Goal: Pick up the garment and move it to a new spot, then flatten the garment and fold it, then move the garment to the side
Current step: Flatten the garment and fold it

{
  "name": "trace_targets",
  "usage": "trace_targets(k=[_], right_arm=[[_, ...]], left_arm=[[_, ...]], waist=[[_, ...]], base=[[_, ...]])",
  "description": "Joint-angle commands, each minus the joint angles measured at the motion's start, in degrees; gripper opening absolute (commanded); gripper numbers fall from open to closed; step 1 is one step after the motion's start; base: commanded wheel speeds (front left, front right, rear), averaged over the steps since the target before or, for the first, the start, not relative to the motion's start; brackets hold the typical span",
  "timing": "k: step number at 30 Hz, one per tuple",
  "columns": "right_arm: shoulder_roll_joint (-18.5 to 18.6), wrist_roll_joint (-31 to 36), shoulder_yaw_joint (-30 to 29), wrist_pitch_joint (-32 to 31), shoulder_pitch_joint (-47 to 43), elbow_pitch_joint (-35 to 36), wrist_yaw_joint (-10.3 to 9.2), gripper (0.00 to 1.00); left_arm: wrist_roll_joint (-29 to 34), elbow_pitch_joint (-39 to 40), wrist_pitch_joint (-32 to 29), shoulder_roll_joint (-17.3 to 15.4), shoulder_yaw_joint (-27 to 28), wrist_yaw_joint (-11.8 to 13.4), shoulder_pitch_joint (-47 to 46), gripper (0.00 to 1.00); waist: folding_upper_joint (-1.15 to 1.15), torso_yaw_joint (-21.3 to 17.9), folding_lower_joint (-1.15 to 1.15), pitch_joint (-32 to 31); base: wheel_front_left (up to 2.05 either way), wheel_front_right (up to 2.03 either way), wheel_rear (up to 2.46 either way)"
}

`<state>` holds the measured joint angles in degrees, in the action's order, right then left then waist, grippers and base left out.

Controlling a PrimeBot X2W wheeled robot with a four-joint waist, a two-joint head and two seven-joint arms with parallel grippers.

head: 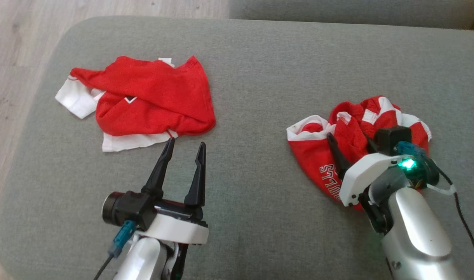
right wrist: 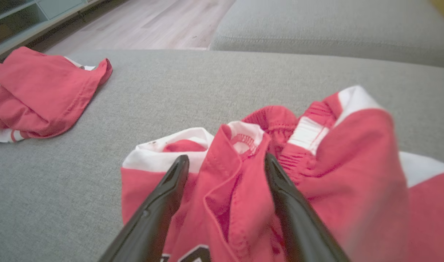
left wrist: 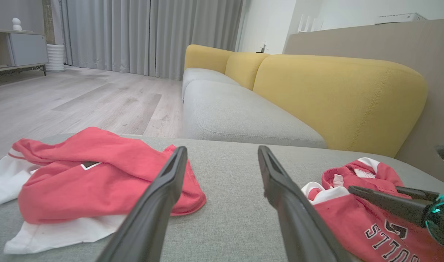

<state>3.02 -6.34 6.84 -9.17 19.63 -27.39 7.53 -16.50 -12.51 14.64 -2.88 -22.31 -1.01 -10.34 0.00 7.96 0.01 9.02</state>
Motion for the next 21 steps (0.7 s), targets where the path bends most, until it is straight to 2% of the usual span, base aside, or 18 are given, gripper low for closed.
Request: trace_targets(k=[1, 2, 3, 4, 13, 18, 21], right_arm=[[0.23, -0.68, 1.63, -0.54, 2.27, 1.36, -0.04, 1.0], [0.31, -1.06, 1.58, -0.95, 2.3, 1.14, -0.04, 1.0], [0.45, -1.12, 1.59, -1.21, 2.35, 1.04, -0.04, 0.72], [0.57, -1.12, 1.56, -1.3, 2.4, 1.02, -0.04, 0.0], [2.51, -1.11, 4.52, 0.87, 5.94, 4.68, -0.04, 0.0], [6.4, -1.58, 5.87, 1.11, 14.67, 4.55, -0.04, 0.0], [10.07, -0.26, 6.6, 2.67, 22.7, 0.95, -0.04, 0.0]], left_arm=[[-0.35, 1.7, 0.36, 0.01, 1.35, 0.27, -1.86, 1.0], [-0.46, 1.68, 0.36, 0.01, 1.23, 0.3, -1.83, 1.0], [-0.56, 1.67, 0.36, 0.01, 1.16, 0.35, -1.8, 1.0], [-0.65, 1.67, 0.36, 0.01, 1.07, 0.39, -1.79, 1.0], [-0.87, 1.42, 0.36, 0.01, 1.29, 0.69, -1.5, 1.0], [-1.01, 1.31, 0.36, 0.01, 1.22, 0.67, -1.27, 1.0], [-1.16, 1.31, 0.36, 0.01, 1.08, 0.59, -1.14, 1.0]], waist=[[0.0, 0.4, -0.01, -0.01], [0.0, 0.61, -0.01, -0.03], [0.0, 0.72, -0.01, -0.03], [0.0, 0.85, -0.01, -0.03], [0.0, 0.85, -0.01, -1.29], [0.0, 0.95, -0.01, -2.76], [0.0, 1.69, -0.01, -3.74]], base=[[0.0, 0.0, 0.0], [0.0, 0.0, 0.0], [0.0, 0.0, 0.0], [0.0, 0.0, 0.0], [0.0, 0.0, 0.0], [0.0, 0.0, 0.0], [0.0, 0.0, 0.0]])
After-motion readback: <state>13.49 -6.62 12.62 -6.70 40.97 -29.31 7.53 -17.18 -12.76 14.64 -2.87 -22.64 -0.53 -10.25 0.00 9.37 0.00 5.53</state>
